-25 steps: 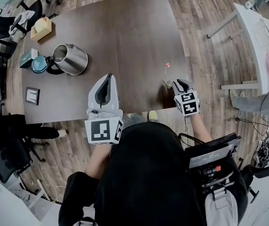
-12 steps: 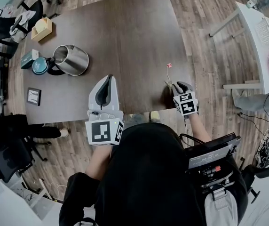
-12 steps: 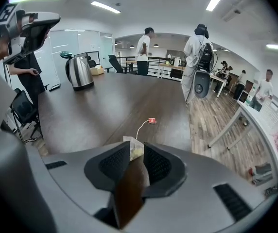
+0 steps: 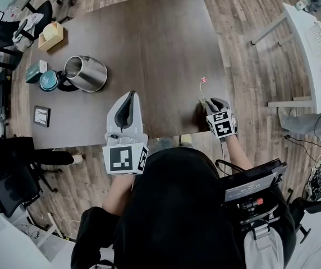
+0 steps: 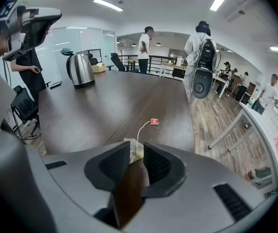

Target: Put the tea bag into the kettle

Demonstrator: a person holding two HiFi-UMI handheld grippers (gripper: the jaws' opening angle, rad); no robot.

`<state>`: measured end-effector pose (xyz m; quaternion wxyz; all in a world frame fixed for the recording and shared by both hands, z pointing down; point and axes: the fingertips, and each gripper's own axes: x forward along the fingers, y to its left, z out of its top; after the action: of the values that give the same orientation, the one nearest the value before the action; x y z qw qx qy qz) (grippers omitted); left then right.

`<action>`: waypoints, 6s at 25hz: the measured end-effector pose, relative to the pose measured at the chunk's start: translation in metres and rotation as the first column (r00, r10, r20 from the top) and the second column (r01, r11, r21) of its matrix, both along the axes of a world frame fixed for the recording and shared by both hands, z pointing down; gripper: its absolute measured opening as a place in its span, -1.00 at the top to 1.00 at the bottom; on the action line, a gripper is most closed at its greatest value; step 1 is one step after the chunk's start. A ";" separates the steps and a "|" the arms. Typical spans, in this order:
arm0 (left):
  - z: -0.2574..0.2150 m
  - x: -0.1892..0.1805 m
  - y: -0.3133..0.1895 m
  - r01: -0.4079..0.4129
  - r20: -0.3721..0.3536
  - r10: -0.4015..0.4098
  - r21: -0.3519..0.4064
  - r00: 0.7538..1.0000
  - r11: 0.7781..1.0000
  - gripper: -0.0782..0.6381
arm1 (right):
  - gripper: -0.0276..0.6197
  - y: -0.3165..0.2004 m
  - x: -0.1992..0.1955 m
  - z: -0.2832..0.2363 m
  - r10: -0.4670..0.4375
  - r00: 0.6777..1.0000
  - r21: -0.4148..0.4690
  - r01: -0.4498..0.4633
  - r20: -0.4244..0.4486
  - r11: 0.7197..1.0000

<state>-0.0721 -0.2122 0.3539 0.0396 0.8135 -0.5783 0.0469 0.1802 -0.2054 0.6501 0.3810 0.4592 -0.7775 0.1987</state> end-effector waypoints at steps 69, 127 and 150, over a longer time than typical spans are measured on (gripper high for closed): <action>-0.018 -0.055 0.065 0.233 -0.019 -0.233 0.047 0.972 0.971 0.77 | 0.89 -0.043 -0.133 -0.205 -0.318 0.942 0.356 0.262 0.108 0.897; -0.009 -0.271 0.041 0.447 -0.039 -0.446 0.011 0.894 0.895 0.77 | 0.89 -0.098 -0.437 -0.290 -0.661 0.739 0.497 0.527 0.132 0.689; 0.000 -0.298 0.010 0.470 -0.013 -0.471 -0.033 0.882 0.882 0.77 | 0.89 -0.138 -0.505 -0.283 -0.714 0.685 0.511 0.567 0.142 0.646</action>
<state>-0.3699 -0.2026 0.3541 0.0677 0.6486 -0.7572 0.0361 -0.3245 -0.3434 0.3668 0.1800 0.1800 -0.9656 -0.0530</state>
